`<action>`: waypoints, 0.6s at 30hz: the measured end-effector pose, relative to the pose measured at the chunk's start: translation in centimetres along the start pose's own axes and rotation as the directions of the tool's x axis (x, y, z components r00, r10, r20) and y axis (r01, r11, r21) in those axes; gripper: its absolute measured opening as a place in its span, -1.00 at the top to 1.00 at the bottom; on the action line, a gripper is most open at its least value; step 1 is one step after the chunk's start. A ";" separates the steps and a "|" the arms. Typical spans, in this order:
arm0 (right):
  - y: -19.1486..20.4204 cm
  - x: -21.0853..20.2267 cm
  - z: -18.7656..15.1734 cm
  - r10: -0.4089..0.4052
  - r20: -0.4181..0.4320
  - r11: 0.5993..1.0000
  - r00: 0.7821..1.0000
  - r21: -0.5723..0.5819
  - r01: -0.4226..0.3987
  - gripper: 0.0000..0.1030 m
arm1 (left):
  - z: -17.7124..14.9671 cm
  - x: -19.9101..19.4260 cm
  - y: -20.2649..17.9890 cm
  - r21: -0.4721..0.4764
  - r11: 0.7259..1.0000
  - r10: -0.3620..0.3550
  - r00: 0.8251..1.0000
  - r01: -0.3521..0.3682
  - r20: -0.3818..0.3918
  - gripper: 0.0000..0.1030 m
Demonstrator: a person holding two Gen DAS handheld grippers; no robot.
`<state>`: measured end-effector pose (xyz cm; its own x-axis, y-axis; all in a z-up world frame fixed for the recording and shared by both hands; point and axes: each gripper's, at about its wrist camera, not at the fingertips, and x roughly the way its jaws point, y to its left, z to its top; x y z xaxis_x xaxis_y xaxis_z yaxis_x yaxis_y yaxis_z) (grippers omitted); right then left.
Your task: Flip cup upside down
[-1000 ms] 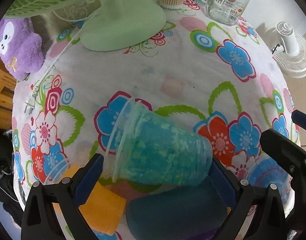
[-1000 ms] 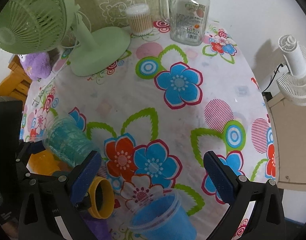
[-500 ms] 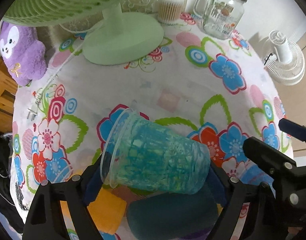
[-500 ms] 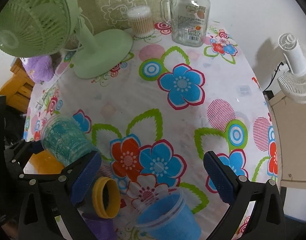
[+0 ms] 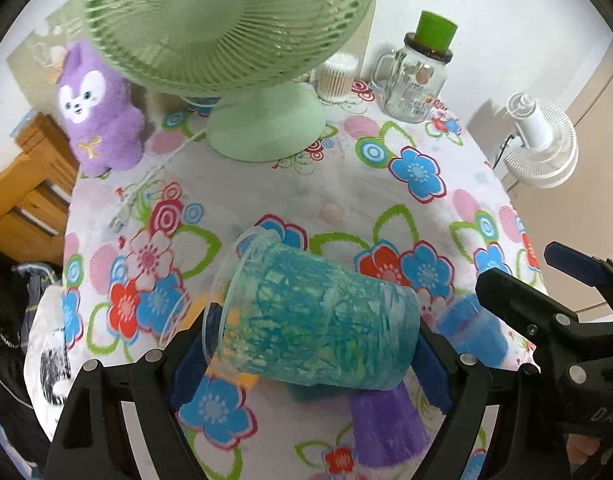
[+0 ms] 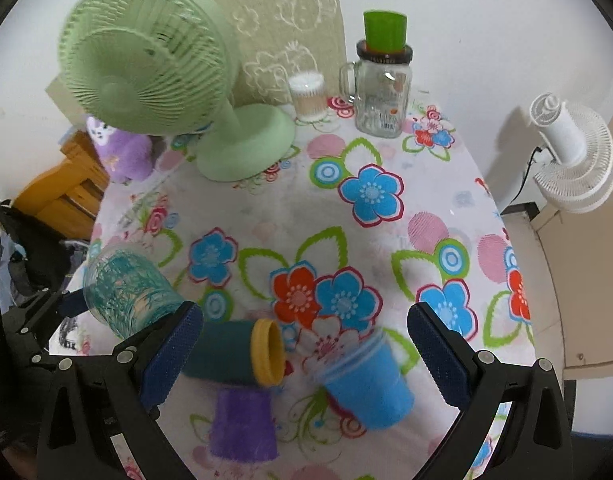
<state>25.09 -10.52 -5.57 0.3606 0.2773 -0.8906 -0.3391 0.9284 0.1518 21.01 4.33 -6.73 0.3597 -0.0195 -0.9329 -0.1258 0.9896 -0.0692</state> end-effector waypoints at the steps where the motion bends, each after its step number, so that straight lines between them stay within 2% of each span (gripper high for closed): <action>1: 0.2 -0.5 -0.4 0.000 0.006 1.000 1.000 0.000 0.000 -1.00 | -0.6 -0.6 0.0 -0.003 1.000 -0.003 1.000 0.003 0.006 -0.72; 8: 1.6 -3.6 -4.2 0.011 0.033 1.000 0.999 -0.014 -0.010 -1.00 | -4.9 -3.6 0.1 -0.031 1.000 -0.002 1.000 0.002 0.029 -0.61; 14: 2.8 -3.9 -7.0 0.058 -0.015 0.995 0.998 -0.076 -0.059 -1.00 | -9.5 -4.2 0.4 -0.109 0.994 0.009 1.000 -0.009 0.000 -0.61; 18: 3.5 -2.7 -8.7 0.089 -0.083 0.985 0.993 -0.142 -0.100 -1.00 | -12.7 -3.9 0.7 -0.197 0.979 0.052 0.998 -0.059 -0.040 -0.61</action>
<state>15.40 -10.16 -6.31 0.2554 0.3373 -0.9061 -0.4934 0.8514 0.1779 7.78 3.29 -7.65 0.3151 0.0260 -0.9487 -0.3262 0.9417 -0.0825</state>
